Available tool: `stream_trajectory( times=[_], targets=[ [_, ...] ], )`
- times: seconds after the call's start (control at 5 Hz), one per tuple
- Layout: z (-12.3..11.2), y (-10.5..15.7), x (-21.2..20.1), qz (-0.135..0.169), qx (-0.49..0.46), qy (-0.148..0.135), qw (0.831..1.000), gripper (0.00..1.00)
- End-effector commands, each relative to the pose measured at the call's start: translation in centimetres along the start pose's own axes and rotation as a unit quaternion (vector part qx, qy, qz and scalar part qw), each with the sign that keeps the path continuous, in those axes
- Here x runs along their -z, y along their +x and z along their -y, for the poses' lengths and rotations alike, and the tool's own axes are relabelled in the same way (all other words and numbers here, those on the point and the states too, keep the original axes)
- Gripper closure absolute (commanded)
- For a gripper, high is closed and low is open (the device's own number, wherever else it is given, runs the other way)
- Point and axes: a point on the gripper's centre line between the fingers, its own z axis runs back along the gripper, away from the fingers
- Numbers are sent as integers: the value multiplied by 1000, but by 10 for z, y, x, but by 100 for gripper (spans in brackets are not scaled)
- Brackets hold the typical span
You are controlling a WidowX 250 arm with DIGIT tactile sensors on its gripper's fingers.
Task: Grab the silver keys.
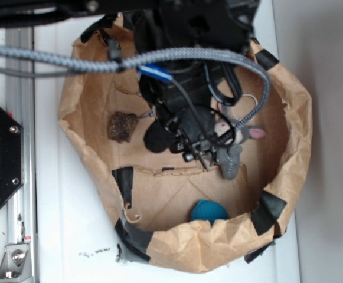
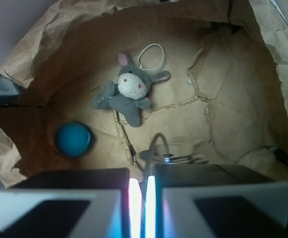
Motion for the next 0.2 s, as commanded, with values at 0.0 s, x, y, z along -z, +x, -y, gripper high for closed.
stream_trajectory(
  times=[0.0],
  targets=[
    [-2,-4,-17,25,6,-11,1000,100]
  ],
)
